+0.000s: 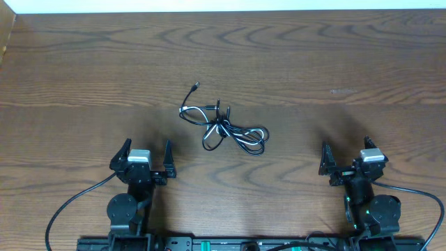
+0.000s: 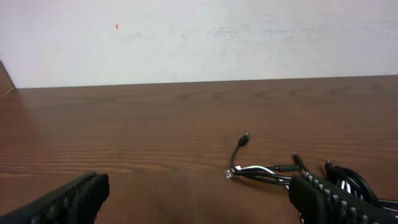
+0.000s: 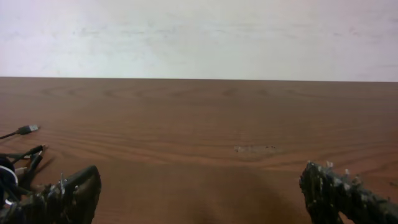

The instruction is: Untangle cables

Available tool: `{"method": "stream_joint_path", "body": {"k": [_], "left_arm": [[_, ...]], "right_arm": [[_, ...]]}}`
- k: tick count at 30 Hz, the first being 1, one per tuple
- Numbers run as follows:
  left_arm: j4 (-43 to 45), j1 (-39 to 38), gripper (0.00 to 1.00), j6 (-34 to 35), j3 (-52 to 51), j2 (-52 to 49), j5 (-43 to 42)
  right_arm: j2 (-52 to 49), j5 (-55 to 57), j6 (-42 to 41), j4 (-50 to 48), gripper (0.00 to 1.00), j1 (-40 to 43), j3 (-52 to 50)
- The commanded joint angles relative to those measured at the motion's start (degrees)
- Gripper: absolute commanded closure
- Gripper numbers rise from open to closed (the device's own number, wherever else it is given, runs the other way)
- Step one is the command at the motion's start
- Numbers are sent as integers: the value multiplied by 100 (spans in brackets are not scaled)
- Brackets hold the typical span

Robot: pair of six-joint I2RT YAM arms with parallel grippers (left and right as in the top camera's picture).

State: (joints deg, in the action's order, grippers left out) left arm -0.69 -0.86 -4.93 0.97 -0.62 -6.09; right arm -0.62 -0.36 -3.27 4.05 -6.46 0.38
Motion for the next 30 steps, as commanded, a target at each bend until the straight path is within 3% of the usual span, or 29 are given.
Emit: {"method": "stream_joint_path", "body": {"k": [1,30], "left_arm": [[-66,-13,2,-39,-72,35,-74],[-291,-13,2,70,-72,-2,-74]], "right_arm": [[13,22,-7,26,1,-39,-7],[13,22,-7,26,1,-39,-7]]}}
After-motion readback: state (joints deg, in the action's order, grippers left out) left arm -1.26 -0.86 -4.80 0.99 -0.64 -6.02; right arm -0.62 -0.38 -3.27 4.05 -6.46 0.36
